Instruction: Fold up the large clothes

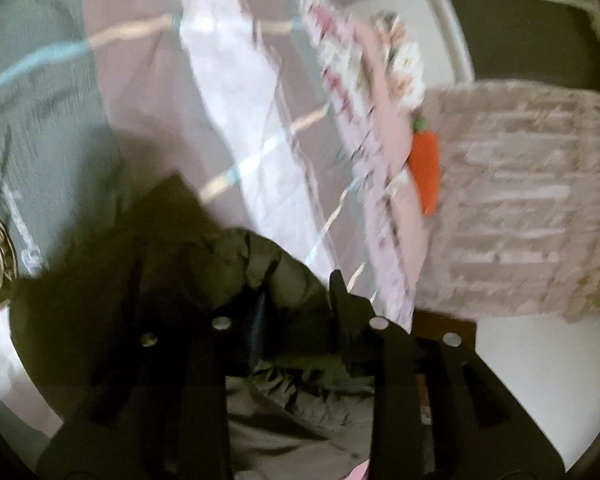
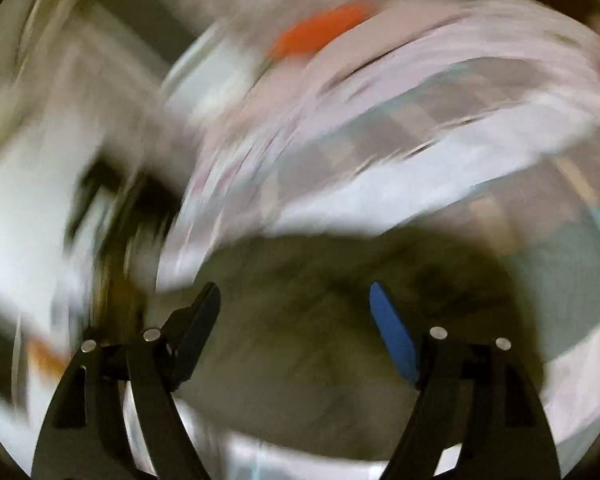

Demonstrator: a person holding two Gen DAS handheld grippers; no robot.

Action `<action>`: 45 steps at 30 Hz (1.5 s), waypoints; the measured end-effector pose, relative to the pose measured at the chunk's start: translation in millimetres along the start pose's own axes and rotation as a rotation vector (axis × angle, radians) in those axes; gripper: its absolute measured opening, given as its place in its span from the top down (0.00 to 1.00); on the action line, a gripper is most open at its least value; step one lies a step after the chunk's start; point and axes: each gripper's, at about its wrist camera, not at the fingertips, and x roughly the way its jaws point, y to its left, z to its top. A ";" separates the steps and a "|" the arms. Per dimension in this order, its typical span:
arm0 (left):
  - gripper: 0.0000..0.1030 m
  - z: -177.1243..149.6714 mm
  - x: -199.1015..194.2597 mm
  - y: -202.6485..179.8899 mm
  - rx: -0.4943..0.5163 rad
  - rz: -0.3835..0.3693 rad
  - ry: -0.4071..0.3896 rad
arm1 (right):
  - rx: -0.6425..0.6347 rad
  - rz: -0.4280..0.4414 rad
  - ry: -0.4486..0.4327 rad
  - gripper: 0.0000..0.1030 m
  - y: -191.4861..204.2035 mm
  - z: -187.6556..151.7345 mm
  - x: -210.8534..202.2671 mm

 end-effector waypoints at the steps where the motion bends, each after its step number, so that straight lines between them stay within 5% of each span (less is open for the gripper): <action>1: 0.72 0.7 -12.4 -4.7 0.014 -0.019 -0.055 | -0.060 -0.013 0.062 0.25 21.0 -9.3 22.0; 3: 0.72 -1.5 -29.5 -13.8 0.052 -0.039 -0.125 | -0.166 -0.084 0.136 0.25 53.8 -28.7 61.9; 6: 0.71 -9.6 -64.0 -39.3 0.182 -0.035 -0.236 | -0.262 -0.292 0.082 0.25 78.7 -41.4 107.6; 10: 0.41 -43.0 -92.3 -78.8 0.392 0.010 -0.315 | -0.146 -0.314 -0.071 0.24 60.7 -26.2 115.6; 14: 0.43 -103.4 -30.0 -94.7 0.592 0.086 -0.033 | -0.056 -0.364 -0.150 0.24 36.3 -13.9 111.7; 18: 0.56 -147.0 45.3 -70.7 0.717 0.264 0.186 | -0.026 -0.434 -0.160 0.24 1.8 -1.9 103.5; 20: 0.56 -143.1 57.3 -62.1 0.736 0.307 0.170 | 0.030 -0.568 -0.181 0.24 -36.8 10.0 89.8; 22: 0.64 -128.9 62.5 -55.8 0.730 0.342 0.147 | 0.139 -0.607 -0.195 0.24 -88.2 13.9 71.1; 25: 0.78 -108.1 62.2 -43.8 0.679 0.391 0.097 | 0.316 -0.608 -0.224 0.48 -163.6 6.6 39.7; 26: 0.79 -100.5 61.7 -39.2 0.661 0.408 0.084 | 0.338 -0.675 -0.245 0.50 -172.6 4.0 32.2; 27: 0.80 -92.9 59.9 -34.5 0.640 0.420 0.069 | 0.358 -0.766 -0.285 0.36 -179.9 1.4 21.1; 29: 0.80 -78.4 54.1 -27.7 0.604 0.455 0.031 | 0.432 -1.018 -0.389 0.34 -188.7 -9.2 -9.3; 30: 0.80 -73.3 49.8 -23.8 0.588 0.469 0.009 | 0.482 -1.041 -0.428 0.34 -195.4 -14.1 -24.9; 33: 0.80 -54.7 31.4 -22.9 0.518 0.493 -0.078 | 0.528 -0.870 -0.445 0.34 -194.7 -10.2 -41.6; 35: 0.74 -51.4 9.2 -31.0 0.520 0.554 -0.214 | 0.457 -0.828 -0.457 0.33 -167.3 1.7 -39.8; 38: 0.42 -71.1 -15.6 -56.8 0.604 0.542 -0.347 | 0.257 -0.695 -0.433 0.18 -93.1 17.1 -22.7; 40: 0.23 -93.0 -15.9 -74.7 0.697 0.470 -0.317 | 0.133 -0.592 -0.386 0.15 -43.4 22.9 -2.1; 45: 0.22 -165.4 18.0 -97.0 1.028 0.443 -0.198 | -0.089 -0.454 -0.169 0.15 49.0 8.7 67.2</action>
